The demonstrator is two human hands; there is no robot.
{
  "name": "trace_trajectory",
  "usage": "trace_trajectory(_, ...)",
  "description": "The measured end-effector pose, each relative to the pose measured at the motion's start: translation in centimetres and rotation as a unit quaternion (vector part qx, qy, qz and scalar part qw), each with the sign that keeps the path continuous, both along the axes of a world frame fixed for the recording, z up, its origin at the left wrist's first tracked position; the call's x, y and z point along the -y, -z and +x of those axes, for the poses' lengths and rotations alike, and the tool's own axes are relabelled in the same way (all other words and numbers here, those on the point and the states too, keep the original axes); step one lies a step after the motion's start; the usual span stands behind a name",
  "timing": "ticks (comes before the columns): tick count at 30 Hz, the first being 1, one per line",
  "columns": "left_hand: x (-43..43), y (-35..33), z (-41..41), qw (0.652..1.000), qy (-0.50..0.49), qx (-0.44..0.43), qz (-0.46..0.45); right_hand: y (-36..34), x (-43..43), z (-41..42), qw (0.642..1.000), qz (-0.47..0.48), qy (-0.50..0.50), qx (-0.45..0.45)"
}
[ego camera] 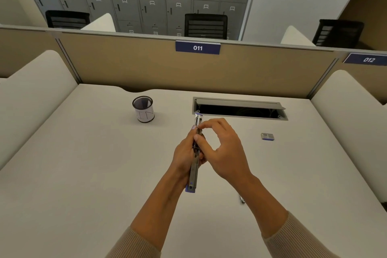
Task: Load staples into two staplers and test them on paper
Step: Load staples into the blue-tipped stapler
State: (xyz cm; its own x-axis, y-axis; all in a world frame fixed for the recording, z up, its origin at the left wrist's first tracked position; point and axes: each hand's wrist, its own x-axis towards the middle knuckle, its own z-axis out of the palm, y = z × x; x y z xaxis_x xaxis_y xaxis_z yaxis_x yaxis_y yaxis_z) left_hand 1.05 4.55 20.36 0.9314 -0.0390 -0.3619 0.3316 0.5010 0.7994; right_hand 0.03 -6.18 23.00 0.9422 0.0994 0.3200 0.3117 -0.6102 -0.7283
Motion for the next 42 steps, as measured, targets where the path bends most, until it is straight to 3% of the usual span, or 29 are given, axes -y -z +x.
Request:
trace_trajectory(12,0.8,-0.2,-0.3,0.999,0.011,0.002,-0.036,0.4,0.4,-0.4,0.999,0.021,0.031,0.029)
trace_trajectory(18,0.3,-0.4,-0.1,1.0,0.002,-0.006,-0.009,1.5,0.2,-1.2,0.977,-0.019,0.019,0.212)
trace_trajectory(27,0.2,-0.7,-0.3,0.999,0.023,0.011,-0.025,1.9,0.7,-1.6,0.961,0.017,-0.022,0.275)
trace_trajectory(33,0.0,-0.6,-0.3,0.998,0.053,0.037,-0.02,1.5,1.0,-1.8,0.968,0.083,-0.002,0.238)
trace_trajectory(38,0.1,-0.8,-0.3,0.983,0.101,0.071,-0.138,0.8,1.4,-1.5,0.972,0.163,0.057,0.16)
trace_trajectory(42,0.0,-0.6,-0.2,0.977,0.122,0.092,-0.15,0.8,1.6,-1.3,0.968,0.2,0.078,0.133)
